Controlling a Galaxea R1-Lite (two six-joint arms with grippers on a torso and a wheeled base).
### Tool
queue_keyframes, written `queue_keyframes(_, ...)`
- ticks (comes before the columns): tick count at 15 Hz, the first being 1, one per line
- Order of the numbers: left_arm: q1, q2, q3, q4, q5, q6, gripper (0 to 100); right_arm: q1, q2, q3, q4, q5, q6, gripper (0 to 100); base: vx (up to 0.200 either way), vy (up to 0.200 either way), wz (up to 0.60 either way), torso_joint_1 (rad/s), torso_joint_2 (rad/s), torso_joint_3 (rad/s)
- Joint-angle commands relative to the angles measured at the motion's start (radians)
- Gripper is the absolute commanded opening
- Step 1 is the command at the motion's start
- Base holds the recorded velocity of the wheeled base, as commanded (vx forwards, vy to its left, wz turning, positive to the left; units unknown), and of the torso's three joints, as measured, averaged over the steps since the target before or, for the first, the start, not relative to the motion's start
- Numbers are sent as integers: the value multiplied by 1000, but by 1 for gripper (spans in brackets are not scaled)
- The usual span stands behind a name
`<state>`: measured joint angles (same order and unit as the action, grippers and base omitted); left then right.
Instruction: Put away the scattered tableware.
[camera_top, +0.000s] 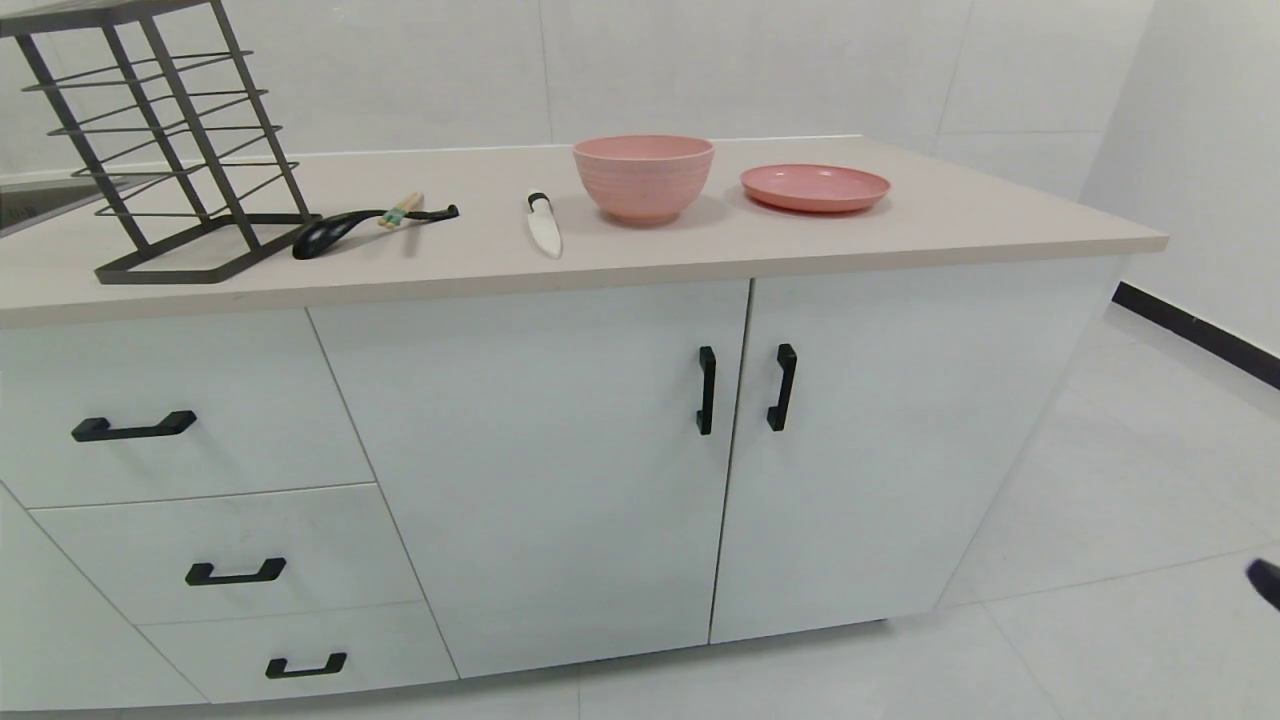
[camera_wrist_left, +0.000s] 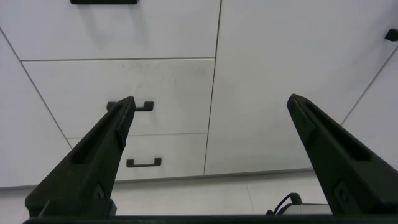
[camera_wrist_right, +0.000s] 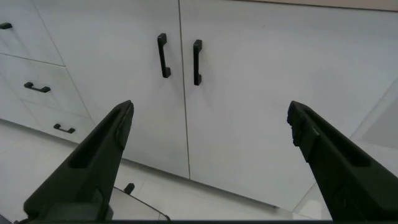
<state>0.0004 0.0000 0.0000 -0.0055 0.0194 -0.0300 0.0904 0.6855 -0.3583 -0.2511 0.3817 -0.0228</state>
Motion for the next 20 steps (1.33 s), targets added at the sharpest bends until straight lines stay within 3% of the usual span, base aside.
queue_keyframes(1,1,0,0,1,-2,2,100,38,347,81,-220,13,-3,100,0,0,0,0,0,0)
queue_keyframes(2,1,0,0,1,-2,5,100,48,396,107,-263,20,-3,100,0,0,0,0,0,0)
queue_keyframes(4,1,0,0,2,-7,16,100,115,644,167,-522,23,-3,100,0,0,0,0,0,0)
queue_keyframes(5,0,0,0,2,-9,25,100,115,644,167,-522,23,-3,100,0,0,0,0,0,0)
queue_keyframes(6,1,0,0,2,-10,33,100,129,868,176,-801,22,-5,100,0,0,0,0,0,0)
queue_keyframes(7,1,0,0,2,-10,33,100,147,930,174,-879,22,-6,100,0,0,0,0,0,0)
queue_keyframes(11,1,0,0,2,-10,25,100,221,922,167,-889,16,-6,100,0,0,0,0,0,0)
queue_keyframes(16,1,0,0,2,-10,33,100,206,770,208,-879,16,-6,100,0,0,0,0,0,0)
queue_keyframes(20,0,0,0,2,-10,30,100,170,805,133,-866,16,-6,100,0,-150,0,-2,2,1)
